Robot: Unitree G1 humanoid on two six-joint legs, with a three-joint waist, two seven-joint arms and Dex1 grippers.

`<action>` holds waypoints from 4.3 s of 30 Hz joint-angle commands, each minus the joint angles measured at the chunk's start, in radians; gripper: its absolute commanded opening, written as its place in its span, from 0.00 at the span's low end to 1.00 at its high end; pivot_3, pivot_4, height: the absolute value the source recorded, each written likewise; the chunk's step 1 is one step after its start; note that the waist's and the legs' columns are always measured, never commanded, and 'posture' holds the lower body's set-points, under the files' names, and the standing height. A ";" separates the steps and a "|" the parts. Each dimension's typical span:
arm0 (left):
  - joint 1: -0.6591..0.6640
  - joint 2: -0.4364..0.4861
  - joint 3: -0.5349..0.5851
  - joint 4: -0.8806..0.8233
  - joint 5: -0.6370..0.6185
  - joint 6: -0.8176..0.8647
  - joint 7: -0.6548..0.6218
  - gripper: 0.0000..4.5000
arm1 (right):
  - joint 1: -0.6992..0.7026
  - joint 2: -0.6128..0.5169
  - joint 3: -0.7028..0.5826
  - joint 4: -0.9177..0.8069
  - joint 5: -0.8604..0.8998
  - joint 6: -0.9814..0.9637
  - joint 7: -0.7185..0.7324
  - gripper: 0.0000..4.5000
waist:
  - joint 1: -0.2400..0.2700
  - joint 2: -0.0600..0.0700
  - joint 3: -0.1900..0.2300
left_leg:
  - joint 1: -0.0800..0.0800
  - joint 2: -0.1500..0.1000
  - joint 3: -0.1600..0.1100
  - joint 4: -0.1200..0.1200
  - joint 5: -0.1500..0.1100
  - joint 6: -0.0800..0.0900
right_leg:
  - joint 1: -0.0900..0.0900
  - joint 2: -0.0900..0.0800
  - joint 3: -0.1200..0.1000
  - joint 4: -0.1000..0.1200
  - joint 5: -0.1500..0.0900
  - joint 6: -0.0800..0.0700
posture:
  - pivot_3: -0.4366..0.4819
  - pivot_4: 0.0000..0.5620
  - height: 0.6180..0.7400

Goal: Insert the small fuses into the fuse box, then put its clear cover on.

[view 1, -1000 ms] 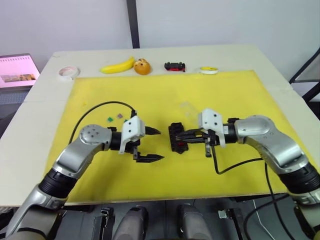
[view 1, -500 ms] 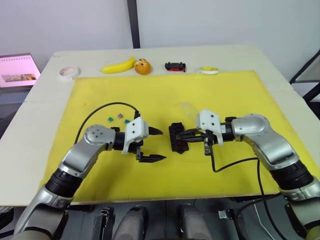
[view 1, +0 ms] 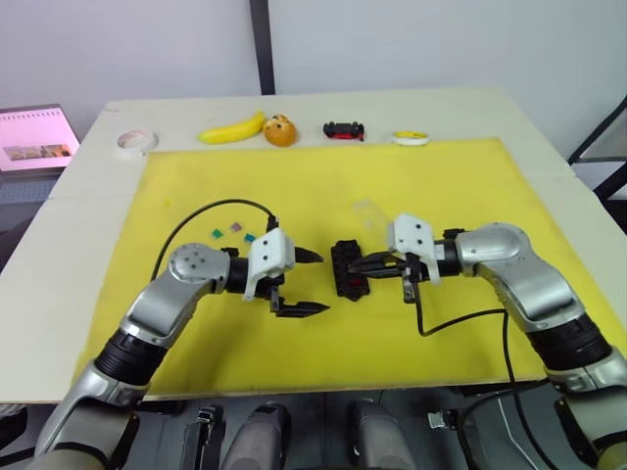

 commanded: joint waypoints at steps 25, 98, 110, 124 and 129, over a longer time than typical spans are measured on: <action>-0.028 -0.024 0.019 -0.026 0.011 0.003 0.002 1.00 | 0.020 0.026 -0.031 -0.027 -0.034 0.001 -0.027 0.00 | 0.000 0.000 0.000 | 0.000 0.000 0.000 0.003 0.000 0.000 | 0.000 0.000 0.000 0.001 0.000 0.000 | 0.48 0.27 1.00; -0.057 -0.064 0.011 0.027 0.041 -0.044 -0.054 1.00 | 0.348 0.076 -0.271 -0.503 0.182 0.452 -0.478 0.50 | 0.001 0.000 0.000 | -0.003 -0.001 -0.001 0.010 -0.004 0.006 | 0.000 0.000 -0.001 0.005 0.000 0.000 | 0.48 0.27 1.00; -0.058 -0.062 0.011 0.021 0.042 -0.036 -0.051 1.00 | 0.347 0.074 -0.249 -0.486 0.172 0.439 -0.487 0.50 | 0.001 0.000 0.000 | -0.003 -0.001 -0.001 0.010 -0.004 0.006 | 0.000 0.000 -0.001 0.005 0.000 0.000 | 0.48 0.27 1.00; -0.060 -0.064 0.015 0.023 0.041 -0.033 -0.046 1.00 | 0.329 0.072 -0.238 -0.460 0.165 0.441 -0.482 0.45 | 0.001 0.000 0.000 | -0.003 -0.001 -0.001 0.010 -0.004 0.006 | 0.000 0.000 -0.001 0.005 0.000 0.000 | 0.48 0.27 1.00; -0.062 -0.065 0.016 0.025 0.041 -0.034 -0.045 1.00 | 0.325 0.066 -0.233 -0.457 0.160 0.440 -0.474 0.32 | 0.001 0.000 0.000 | -0.003 -0.001 -0.001 0.010 -0.004 0.006 | 0.000 0.000 -0.001 0.005 0.000 0.000 | 0.48 0.27 1.00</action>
